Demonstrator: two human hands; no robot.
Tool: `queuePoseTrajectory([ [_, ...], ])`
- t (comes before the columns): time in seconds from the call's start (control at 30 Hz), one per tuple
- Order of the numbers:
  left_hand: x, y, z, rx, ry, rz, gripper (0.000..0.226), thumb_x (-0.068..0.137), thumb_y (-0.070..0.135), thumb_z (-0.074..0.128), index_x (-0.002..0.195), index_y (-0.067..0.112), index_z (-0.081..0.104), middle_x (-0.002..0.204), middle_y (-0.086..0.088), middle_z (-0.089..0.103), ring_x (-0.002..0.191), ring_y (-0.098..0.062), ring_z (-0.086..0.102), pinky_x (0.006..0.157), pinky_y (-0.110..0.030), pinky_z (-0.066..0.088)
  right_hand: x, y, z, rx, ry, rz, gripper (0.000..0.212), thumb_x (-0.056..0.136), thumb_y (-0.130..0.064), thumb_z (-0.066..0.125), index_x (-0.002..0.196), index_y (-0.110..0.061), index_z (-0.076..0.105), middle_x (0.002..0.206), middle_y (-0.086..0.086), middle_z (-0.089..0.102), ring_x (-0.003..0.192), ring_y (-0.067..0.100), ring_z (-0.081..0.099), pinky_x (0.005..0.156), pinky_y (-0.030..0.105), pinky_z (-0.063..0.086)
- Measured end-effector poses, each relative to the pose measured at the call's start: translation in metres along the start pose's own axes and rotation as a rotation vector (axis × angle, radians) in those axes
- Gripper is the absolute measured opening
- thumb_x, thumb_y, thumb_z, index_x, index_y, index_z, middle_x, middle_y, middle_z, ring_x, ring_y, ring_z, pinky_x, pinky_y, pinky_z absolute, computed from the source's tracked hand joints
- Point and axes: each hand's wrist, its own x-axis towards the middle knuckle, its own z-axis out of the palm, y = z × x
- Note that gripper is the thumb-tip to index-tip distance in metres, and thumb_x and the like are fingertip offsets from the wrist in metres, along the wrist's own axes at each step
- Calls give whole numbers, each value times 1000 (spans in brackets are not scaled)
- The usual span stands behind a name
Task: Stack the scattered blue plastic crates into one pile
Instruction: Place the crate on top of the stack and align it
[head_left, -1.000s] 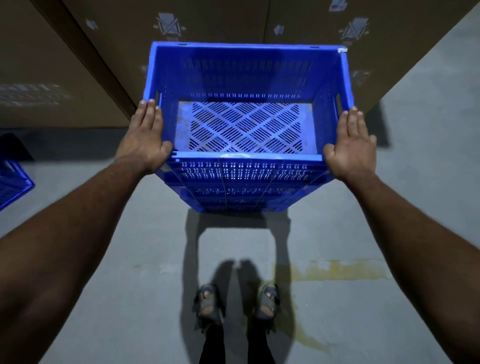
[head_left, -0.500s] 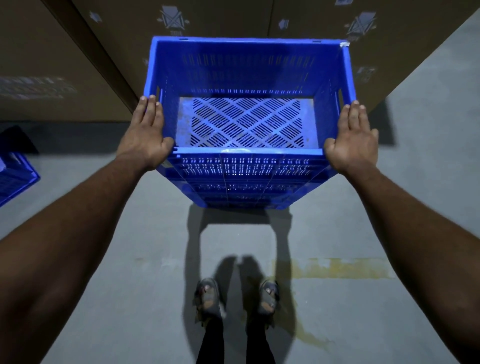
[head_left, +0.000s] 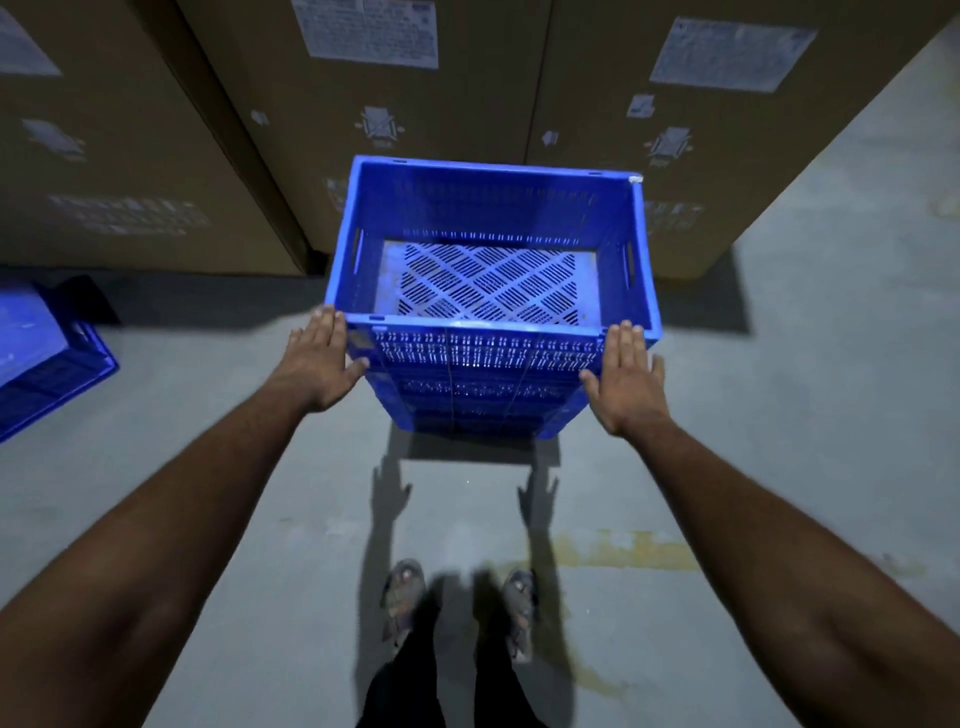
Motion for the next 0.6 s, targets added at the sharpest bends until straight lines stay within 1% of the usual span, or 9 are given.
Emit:
queuePoseTrajectory([
  [0.1, -62, -17, 20, -62, -54, -26, 79, 102, 49, 34, 157, 3, 1, 165, -19, -4, 154, -30, 0, 123, -43, 7, -34, -22, -1, -36, -41, -110, 78, 102, -50, 32, 158, -4, 3, 166, 15, 2, 154, 27, -2, 120, 57, 11],
  [0.17, -103, -28, 36, -91, -52, -58, 78, 103, 48, 34, 158, 4, 2, 166, -18, -3, 154, -29, 1, 124, -41, 7, -50, -43, 0, -61, -58, -189, 78, 102, -49, 32, 158, -5, 2, 167, 13, 1, 154, 25, -3, 120, 57, 11],
  [0.3, -174, -43, 59, -166, -33, -171, 74, 104, 46, 30, 158, 5, -1, 166, -15, -7, 154, -27, -3, 123, -39, 2, -78, -104, 2, -137, -139, -364, 77, 103, -51, 28, 158, -8, -4, 167, 9, -7, 153, 22, -11, 121, 56, 5],
  [0.43, -227, -85, 81, -218, 31, -252, 73, 105, 46, 27, 158, 7, -3, 166, -12, -8, 154, -25, -5, 122, -38, -1, -102, -195, 6, -140, -111, -572, 76, 103, -50, 29, 159, -9, -2, 167, 7, -7, 153, 21, -10, 122, 55, 3],
  [0.5, -252, -119, 87, -257, 44, -309, 72, 105, 46, 27, 158, 7, -2, 166, -12, -7, 154, -26, -4, 122, -38, 0, -114, -249, 9, -162, -98, -673, 76, 102, -49, 32, 159, -10, 0, 167, 6, -5, 153, 20, -9, 122, 54, 3],
  [0.6, -290, -179, 98, -299, 108, -411, 73, 105, 46, 28, 158, 5, 1, 166, -14, -4, 154, -26, -1, 123, -39, 0, -127, -338, 19, -202, -76, -806, 76, 101, -48, 32, 159, -10, 1, 167, 7, -1, 154, 21, -6, 122, 55, 4],
])
